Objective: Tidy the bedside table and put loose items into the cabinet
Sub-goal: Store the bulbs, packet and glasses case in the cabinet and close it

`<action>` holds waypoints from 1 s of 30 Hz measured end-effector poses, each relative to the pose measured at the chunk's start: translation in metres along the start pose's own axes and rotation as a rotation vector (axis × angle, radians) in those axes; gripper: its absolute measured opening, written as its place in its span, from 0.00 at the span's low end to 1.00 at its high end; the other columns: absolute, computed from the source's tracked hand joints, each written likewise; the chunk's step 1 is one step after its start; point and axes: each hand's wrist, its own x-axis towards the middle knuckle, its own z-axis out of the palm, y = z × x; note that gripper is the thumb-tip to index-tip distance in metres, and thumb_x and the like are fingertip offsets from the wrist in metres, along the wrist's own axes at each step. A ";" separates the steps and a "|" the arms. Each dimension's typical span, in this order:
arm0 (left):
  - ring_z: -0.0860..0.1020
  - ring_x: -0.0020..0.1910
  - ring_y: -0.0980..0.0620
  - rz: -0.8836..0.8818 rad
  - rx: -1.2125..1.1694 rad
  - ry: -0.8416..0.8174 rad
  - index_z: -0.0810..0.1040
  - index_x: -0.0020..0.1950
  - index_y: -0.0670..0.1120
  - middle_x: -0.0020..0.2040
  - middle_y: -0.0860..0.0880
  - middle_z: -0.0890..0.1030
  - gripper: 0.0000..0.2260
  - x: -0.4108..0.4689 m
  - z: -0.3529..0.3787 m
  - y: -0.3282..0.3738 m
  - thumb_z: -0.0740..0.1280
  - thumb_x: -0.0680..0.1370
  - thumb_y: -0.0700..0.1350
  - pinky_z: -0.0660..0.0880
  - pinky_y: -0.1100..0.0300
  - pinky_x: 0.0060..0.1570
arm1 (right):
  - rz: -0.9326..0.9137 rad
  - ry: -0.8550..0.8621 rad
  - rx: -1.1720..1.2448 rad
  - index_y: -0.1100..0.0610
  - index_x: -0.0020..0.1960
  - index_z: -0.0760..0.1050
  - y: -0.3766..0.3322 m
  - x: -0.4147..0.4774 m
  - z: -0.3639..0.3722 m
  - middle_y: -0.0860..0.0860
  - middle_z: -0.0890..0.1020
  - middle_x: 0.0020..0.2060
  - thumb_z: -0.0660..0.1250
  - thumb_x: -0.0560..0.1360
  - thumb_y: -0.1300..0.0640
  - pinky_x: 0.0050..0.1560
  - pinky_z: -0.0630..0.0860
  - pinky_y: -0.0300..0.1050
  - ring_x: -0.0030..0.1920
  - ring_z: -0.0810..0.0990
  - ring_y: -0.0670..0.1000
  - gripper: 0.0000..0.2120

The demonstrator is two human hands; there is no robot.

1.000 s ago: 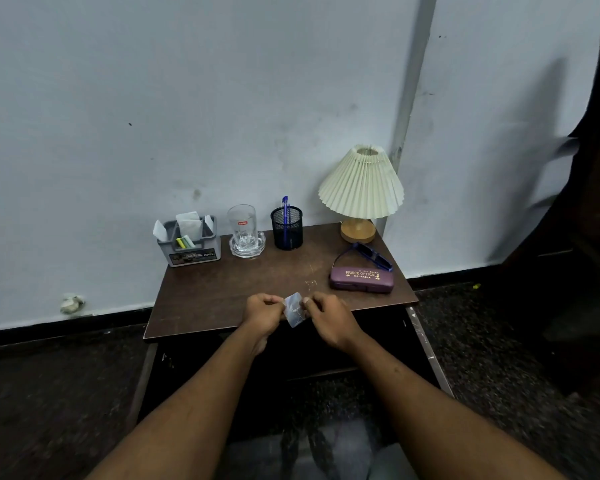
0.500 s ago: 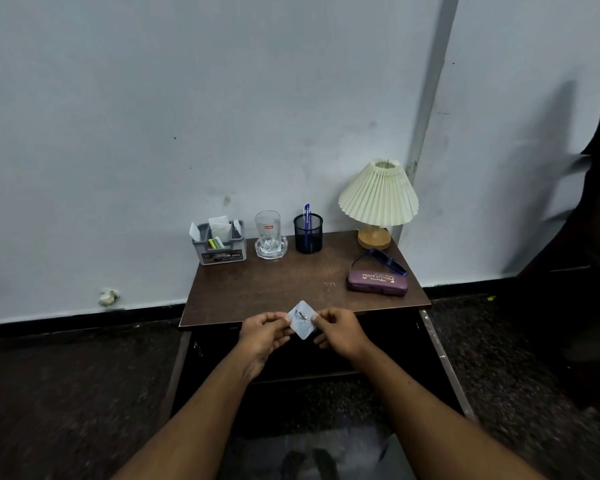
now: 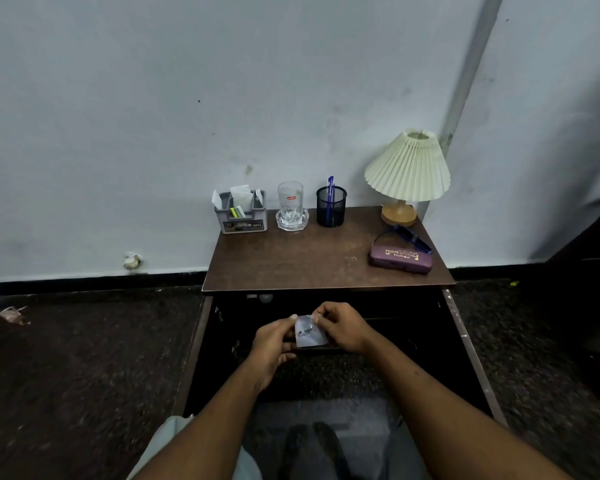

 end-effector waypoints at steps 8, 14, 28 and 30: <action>0.82 0.32 0.52 0.047 0.025 0.103 0.83 0.48 0.42 0.42 0.42 0.86 0.03 0.015 -0.001 -0.009 0.71 0.78 0.41 0.77 0.61 0.35 | 0.263 0.028 0.263 0.61 0.54 0.76 0.013 -0.001 0.010 0.58 0.80 0.38 0.63 0.83 0.61 0.25 0.75 0.39 0.26 0.78 0.49 0.04; 0.83 0.33 0.53 -0.007 0.027 0.125 0.80 0.50 0.41 0.41 0.43 0.85 0.02 0.027 0.000 -0.017 0.69 0.79 0.39 0.79 0.63 0.35 | 0.357 0.031 0.404 0.62 0.51 0.76 0.033 -0.003 0.018 0.57 0.81 0.36 0.64 0.82 0.65 0.25 0.74 0.38 0.24 0.77 0.47 0.03; 0.83 0.38 0.49 -0.121 -0.231 0.122 0.76 0.47 0.41 0.41 0.41 0.83 0.04 0.083 0.026 -0.025 0.64 0.82 0.37 0.82 0.58 0.43 | 0.553 0.163 0.743 0.60 0.44 0.76 0.063 0.053 0.032 0.60 0.84 0.36 0.69 0.76 0.69 0.32 0.84 0.44 0.27 0.84 0.51 0.06; 0.83 0.39 0.48 -0.144 -0.240 0.127 0.77 0.48 0.41 0.41 0.42 0.83 0.04 0.093 0.030 -0.027 0.64 0.82 0.38 0.81 0.57 0.45 | 0.574 0.209 0.741 0.60 0.42 0.76 0.068 0.063 0.034 0.60 0.83 0.35 0.69 0.77 0.69 0.33 0.84 0.45 0.26 0.83 0.52 0.07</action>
